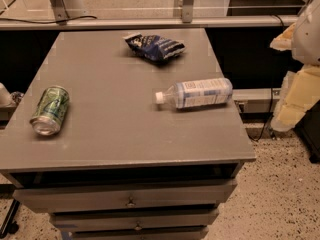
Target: Pick green can
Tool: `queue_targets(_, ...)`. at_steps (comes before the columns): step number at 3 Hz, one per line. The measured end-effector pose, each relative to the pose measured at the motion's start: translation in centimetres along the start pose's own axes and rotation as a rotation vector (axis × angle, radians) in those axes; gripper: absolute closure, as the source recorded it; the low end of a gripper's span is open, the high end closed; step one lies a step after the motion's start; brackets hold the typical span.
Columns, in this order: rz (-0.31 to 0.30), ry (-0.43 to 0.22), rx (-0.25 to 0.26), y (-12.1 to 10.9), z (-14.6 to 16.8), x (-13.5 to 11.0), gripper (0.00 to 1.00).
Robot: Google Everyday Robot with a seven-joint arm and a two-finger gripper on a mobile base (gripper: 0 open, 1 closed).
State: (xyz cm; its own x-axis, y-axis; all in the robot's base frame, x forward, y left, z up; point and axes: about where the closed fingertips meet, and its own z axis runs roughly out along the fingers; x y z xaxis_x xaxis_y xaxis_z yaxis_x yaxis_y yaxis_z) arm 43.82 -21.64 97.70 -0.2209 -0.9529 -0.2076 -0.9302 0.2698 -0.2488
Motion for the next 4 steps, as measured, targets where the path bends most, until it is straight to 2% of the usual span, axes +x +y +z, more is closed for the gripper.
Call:
queue_targets(1,0.000,0.000,0.000,0.0,0.0,0.0,0.00)
queue_targets(2,-0.116,-0.050,-0.002,-0.4,1.3,-3.3,0.00)
queue_targets(3,-0.386,-0.107,-0.010,0.7,3.5,-10.6,0.00)
queue_targets(4,-0.664,-0.135,-0.015,2.9,5.2,-17.4,0.00)
